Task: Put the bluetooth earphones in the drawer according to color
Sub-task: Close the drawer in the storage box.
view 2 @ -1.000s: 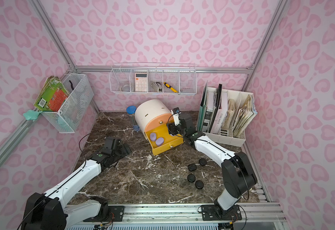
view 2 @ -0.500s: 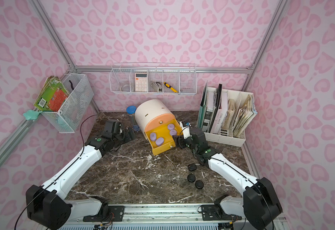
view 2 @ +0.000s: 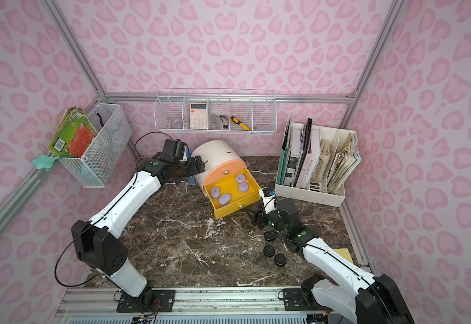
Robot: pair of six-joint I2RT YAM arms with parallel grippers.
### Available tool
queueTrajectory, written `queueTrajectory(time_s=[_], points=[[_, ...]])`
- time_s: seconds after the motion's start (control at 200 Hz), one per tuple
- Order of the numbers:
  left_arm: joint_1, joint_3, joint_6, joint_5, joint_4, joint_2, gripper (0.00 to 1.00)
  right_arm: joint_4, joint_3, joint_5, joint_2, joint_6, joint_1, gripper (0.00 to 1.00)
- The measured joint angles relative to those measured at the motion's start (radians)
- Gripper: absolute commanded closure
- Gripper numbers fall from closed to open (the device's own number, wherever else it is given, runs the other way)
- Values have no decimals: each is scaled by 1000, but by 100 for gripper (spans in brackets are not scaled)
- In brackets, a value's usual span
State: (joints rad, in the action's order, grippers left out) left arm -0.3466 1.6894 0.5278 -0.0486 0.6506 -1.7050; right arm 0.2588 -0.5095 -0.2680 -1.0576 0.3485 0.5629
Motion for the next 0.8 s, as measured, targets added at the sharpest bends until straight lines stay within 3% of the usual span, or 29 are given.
queueTrajectory(time_s=[0.405,0.61,0.8], points=[[-21,251,-87,10,0,-214,7,177,33,-144,-159,78,29,46],[-21,257,-109,0,-44,-241,11,228,-1,-135,-229,93,25,53],[-21,174,-109,-17,-143,-214,12,244,-60,-130,-303,111,13,62]])
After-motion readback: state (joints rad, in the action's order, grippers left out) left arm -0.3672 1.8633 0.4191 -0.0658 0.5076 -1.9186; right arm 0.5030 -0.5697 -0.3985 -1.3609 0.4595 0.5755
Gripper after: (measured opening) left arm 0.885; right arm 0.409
